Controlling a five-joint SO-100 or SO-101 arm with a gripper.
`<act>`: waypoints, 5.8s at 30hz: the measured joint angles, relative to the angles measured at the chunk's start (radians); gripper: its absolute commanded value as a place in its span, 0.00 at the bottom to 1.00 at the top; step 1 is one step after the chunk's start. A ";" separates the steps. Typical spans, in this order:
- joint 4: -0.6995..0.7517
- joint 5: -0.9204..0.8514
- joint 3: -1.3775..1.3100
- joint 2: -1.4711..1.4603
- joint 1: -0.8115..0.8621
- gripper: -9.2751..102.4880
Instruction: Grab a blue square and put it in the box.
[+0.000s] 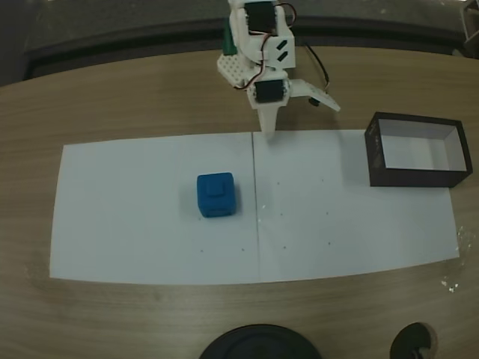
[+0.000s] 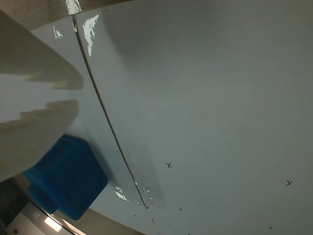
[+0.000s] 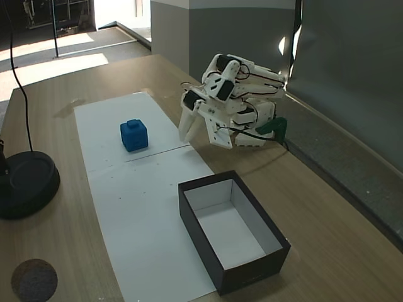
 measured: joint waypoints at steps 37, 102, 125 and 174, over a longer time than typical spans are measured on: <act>-0.213 -0.222 -0.167 -0.018 0.141 0.24; 0.166 -0.167 -1.580 -1.390 -0.795 0.12; -0.333 -0.158 -1.243 -1.683 -0.888 0.12; -0.021 -0.172 -0.609 0.014 0.184 0.08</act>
